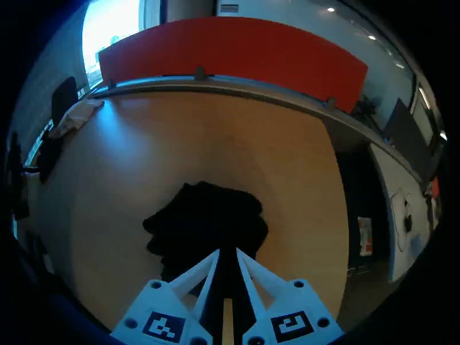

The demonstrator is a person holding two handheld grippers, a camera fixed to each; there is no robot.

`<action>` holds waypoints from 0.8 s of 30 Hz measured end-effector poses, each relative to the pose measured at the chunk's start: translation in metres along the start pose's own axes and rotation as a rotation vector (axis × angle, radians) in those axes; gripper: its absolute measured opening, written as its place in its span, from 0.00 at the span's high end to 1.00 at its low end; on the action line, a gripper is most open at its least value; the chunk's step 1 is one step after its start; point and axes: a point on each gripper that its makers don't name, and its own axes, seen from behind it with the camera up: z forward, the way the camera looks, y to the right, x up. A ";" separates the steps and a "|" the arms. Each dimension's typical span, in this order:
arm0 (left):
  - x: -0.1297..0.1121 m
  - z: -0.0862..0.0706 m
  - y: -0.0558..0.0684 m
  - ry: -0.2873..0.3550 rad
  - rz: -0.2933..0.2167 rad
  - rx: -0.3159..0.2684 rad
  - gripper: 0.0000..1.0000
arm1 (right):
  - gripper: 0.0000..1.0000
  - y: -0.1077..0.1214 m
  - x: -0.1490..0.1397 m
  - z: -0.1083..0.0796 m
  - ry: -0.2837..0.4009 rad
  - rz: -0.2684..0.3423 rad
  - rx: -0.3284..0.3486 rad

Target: Fold towel

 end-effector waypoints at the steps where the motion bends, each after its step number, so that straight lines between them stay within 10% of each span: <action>1: 0.000 0.000 0.000 0.000 0.000 0.000 0.05 | 0.95 0.001 -0.003 0.001 -0.004 0.005 -0.004; 24: -0.002 -0.001 -0.005 -0.001 0.006 0.010 0.04 | 0.95 0.015 -0.067 0.010 -0.108 0.087 -0.064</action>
